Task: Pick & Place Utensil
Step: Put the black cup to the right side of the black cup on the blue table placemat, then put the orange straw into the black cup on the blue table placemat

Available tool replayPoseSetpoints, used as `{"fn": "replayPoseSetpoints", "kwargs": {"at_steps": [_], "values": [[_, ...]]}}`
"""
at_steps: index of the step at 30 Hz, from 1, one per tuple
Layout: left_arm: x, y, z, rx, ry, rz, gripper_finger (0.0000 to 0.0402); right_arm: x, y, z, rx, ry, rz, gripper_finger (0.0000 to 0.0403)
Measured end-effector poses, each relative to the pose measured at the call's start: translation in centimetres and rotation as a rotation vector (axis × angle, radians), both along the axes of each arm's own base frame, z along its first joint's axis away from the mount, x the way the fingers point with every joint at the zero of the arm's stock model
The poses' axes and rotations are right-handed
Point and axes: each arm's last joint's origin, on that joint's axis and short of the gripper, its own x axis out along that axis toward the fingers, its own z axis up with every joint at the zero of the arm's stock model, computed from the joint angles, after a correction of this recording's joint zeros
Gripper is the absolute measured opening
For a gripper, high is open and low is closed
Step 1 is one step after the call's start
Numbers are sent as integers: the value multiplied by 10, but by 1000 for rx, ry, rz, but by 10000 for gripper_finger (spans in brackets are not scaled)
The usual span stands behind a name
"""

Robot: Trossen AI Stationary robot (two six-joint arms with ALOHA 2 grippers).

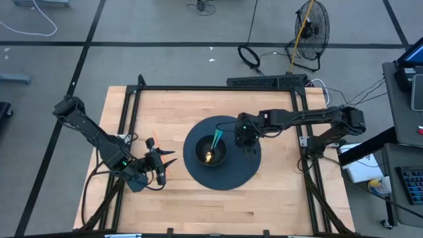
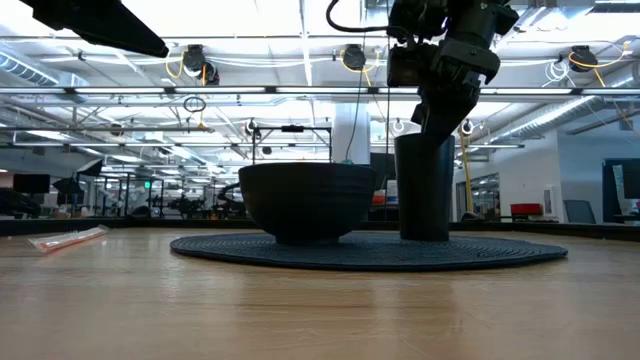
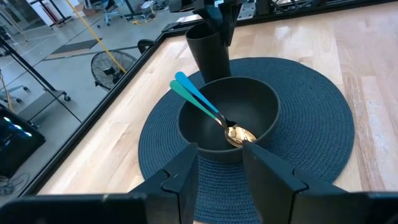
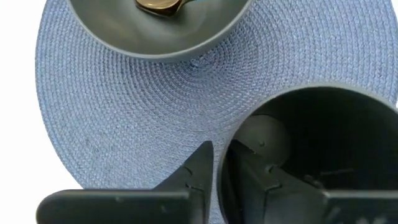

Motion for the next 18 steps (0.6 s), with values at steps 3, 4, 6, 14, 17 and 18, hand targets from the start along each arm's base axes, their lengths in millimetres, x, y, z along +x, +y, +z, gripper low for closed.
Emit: {"fn": "replayPoseSetpoints", "kwargs": {"at_steps": [3, 4, 6, 14, 17, 18], "values": [[0, 0, 0, 0, 0, 0, 134, 0, 0, 0, -1, -4, 0, 68], [0, 0, 0, 0, 0, 0, 134, 0, 0, 0, -1, -4, 0, 75], [0, 0, 0, 0, 0, 0, 134, 0, 0, 0, -1, -5, 0, 88], [0, 0, 0, 0, 0, 0, 134, -2, 0, 5, -4, -22, 0, 131], [0, 0, 0, 0, 0, -1, 134, -7, 1, 14, -10, -58, -1, 138], [0, 0, 0, 0, 0, -1, 134, -9, 1, 19, -12, -74, 0, 139]]}}
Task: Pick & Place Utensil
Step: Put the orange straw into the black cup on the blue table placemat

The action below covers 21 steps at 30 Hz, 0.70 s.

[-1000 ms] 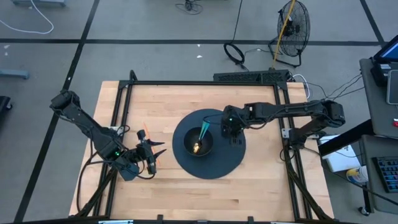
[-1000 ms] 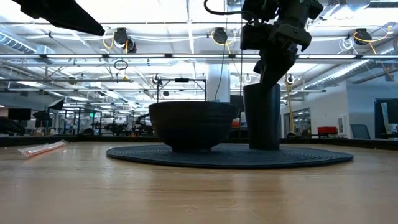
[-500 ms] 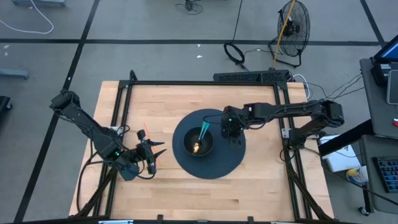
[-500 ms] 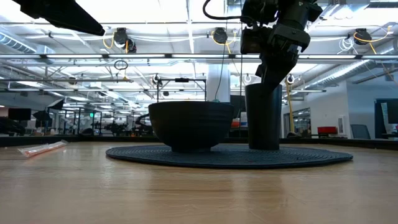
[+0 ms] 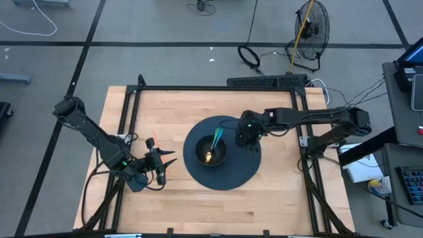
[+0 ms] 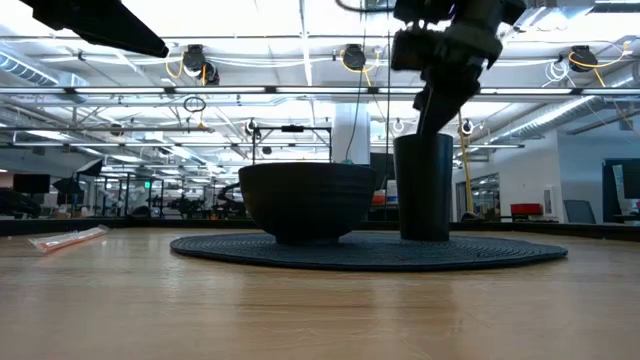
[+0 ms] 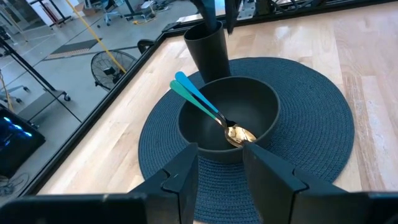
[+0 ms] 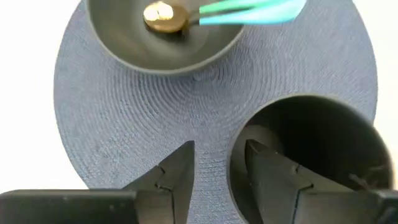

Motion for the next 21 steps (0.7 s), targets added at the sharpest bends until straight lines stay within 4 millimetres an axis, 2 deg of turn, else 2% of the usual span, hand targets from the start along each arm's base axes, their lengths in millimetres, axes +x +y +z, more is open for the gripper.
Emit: {"fn": "replayPoseSetpoints", "kwargs": {"at_steps": [6, 10, 13, 17, 21], "values": [[0, 0, 0, 4, 2, -1, 134, -17, 10, 29, -41, -118, 4, 136], [0, 0, -1, -4, 20, -13, 134, -32, 23, 47, -78, -185, 4, 135], [0, 5, -6, -98, 73, -3, 134, -41, 39, 59, -84, -249, 29, 135], [0, 28, -16, -283, 127, 219, 134, -47, 63, 68, -93, -344, 90, 135], [-7, 57, -26, -422, 234, 501, 134, -49, 86, 66, -95, -400, 188, 135]]}}
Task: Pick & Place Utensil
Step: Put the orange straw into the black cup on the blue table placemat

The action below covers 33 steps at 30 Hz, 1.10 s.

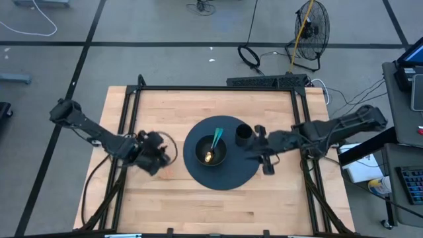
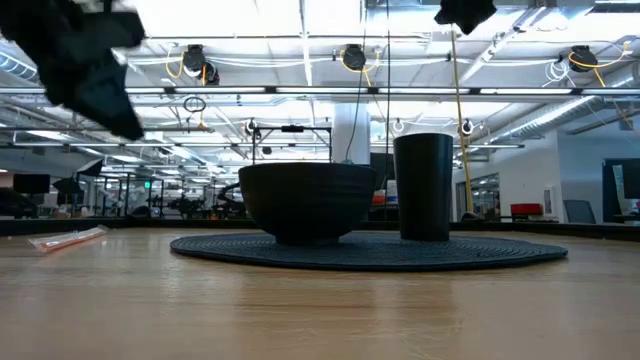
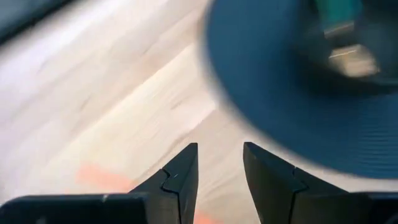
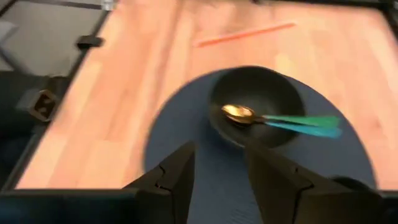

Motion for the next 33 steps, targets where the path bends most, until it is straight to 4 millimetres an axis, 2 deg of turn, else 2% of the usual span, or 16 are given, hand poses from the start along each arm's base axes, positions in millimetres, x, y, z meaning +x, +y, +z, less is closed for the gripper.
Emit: {"fn": "replayPoseSetpoints", "kwargs": {"at_steps": [5, 8, 15, 25, 29, 33], "values": [[-12, 32, -6, -97, 211, 257, 134, -4, 22, -9, 1, -29, 98, 134], [-14, 46, -7, -146, 282, 337, 134, -7, 31, -17, -20, -31, 132, 134], [-5, 70, -8, -272, 347, 282, 134, -13, 43, -34, -57, -27, 146, 134], [-4, 100, -9, -395, 337, 323, 134, -21, 58, -40, -77, -43, 175, 134], [-2, 106, -18, -487, 289, 306, 134, -23, 64, -39, -74, -59, 196, 134], [-12, 111, -38, -544, 301, 384, 134, -25, 69, -36, -94, -97, 201, 134]]}}
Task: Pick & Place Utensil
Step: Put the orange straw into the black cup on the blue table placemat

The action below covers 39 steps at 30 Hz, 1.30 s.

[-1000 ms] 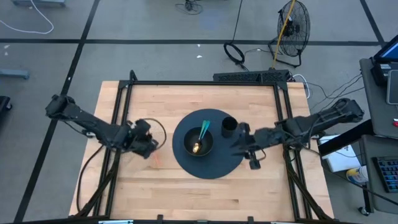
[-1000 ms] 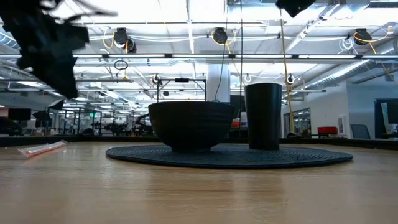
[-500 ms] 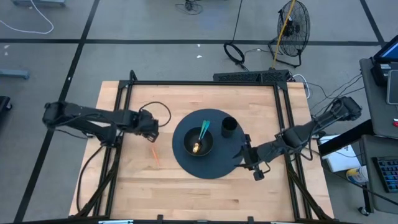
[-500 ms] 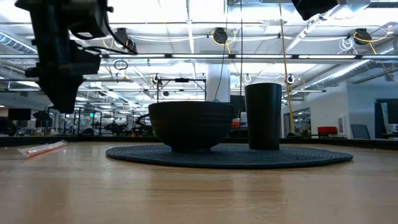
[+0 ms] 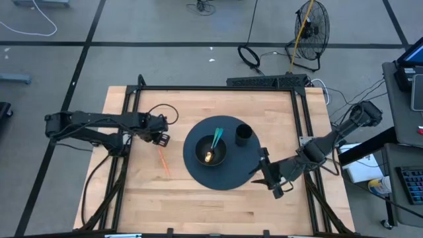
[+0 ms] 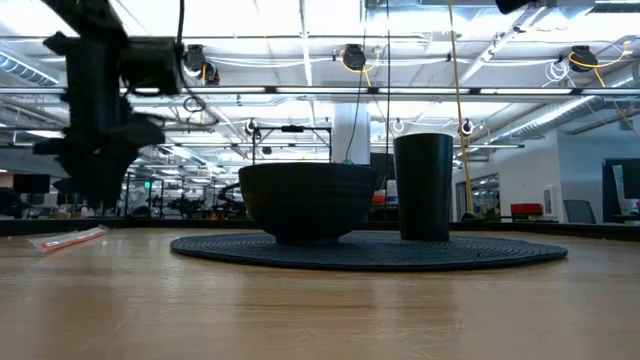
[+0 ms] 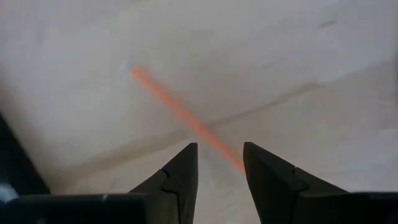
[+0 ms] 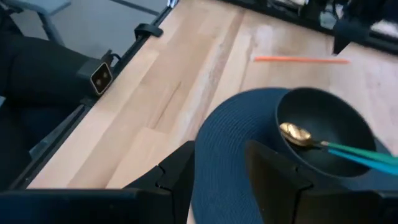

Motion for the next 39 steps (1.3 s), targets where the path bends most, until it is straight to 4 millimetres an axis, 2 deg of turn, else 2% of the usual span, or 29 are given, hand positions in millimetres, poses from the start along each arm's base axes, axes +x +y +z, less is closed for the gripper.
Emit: {"fn": "replayPoseSetpoints", "kwargs": {"at_steps": [5, 12, 19, 24, 28, 34, 39], "values": [[-16, 0, -21, -86, 56, 126, 151, -2, 6, 3, 4, -35, 35, 134], [-15, -1, -37, -109, -40, 131, 206, -4, 14, 6, 17, -73, 70, 134], [-13, -1, -32, -131, -69, 122, 257, -7, 17, 7, 1, -92, 48, 134], [-12, -2, -25, -158, -151, 108, 280, -7, 17, 7, -1, -93, 51, 134], [-10, -2, -21, -147, -210, 110, 283, -7, 17, 7, -1, -93, 50, 134], [1, 3, -23, -87, -269, 158, 267, -7, 17, 7, -8, -95, 54, 134], [6, 5, -34, -87, -206, 188, 245, -7, 17, 7, -5, -99, 53, 134]]}}
